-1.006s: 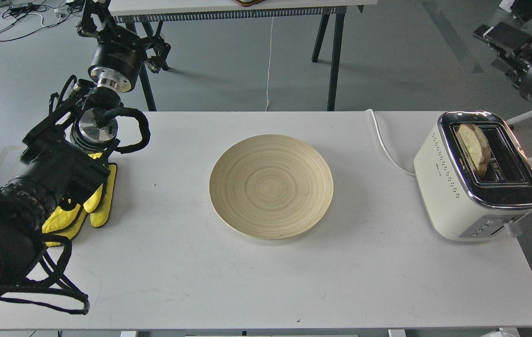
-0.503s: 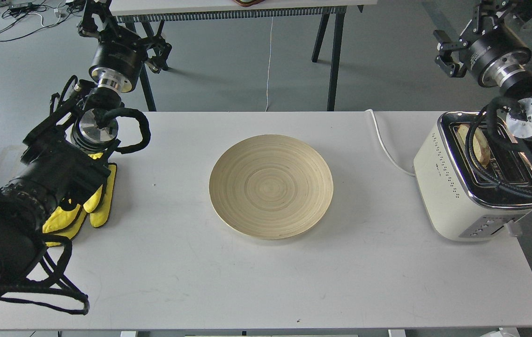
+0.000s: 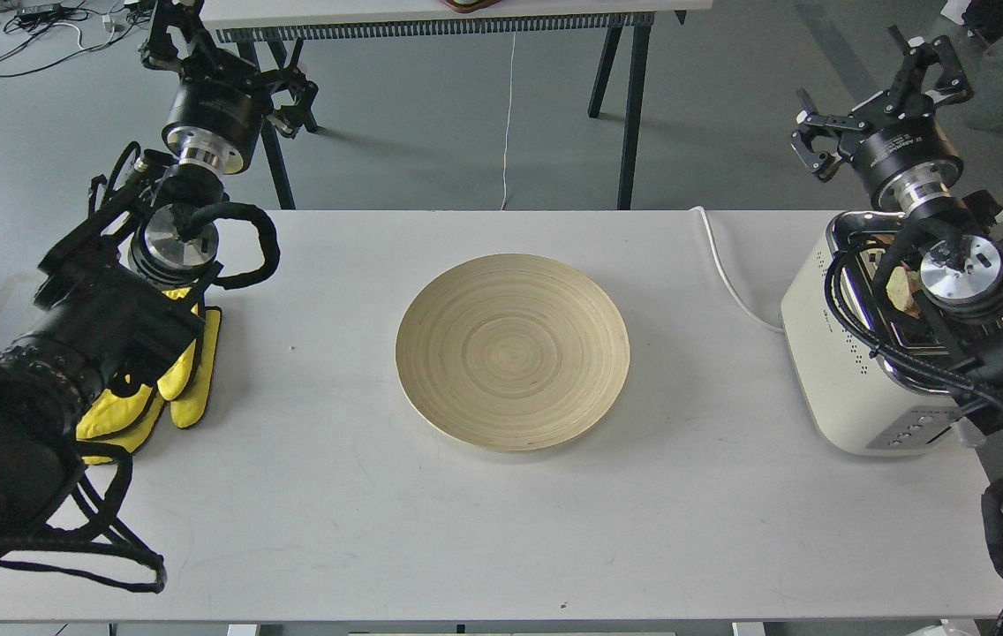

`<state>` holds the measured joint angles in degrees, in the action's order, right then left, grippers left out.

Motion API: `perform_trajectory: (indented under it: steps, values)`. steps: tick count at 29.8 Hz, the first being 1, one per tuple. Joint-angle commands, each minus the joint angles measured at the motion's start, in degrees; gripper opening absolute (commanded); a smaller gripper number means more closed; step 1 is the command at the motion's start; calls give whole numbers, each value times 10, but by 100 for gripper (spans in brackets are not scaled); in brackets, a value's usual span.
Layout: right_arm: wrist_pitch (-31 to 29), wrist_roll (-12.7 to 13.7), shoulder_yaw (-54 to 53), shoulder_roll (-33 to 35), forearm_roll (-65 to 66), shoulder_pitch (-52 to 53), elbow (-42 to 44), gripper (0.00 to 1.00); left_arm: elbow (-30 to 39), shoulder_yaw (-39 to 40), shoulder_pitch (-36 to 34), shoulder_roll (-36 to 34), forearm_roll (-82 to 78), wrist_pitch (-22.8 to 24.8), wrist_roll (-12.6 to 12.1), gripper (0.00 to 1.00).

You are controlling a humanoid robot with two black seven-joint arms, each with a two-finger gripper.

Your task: Put bread in toaster with right arm

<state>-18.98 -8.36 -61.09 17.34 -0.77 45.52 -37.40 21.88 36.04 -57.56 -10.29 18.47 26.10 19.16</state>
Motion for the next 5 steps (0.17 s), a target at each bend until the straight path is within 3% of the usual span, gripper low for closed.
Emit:
perform_trajectory:
  steps: [1, 5]
  values:
    - [-6, -5, -1, -12, 1, 11, 2, 100, 0, 0, -1, -1, 0, 1, 0, 100]
    - [-6, -6, 2, -21, 2, 26, -1, 100, 0, 0, -1, 0, 0, 3, 0, 100]
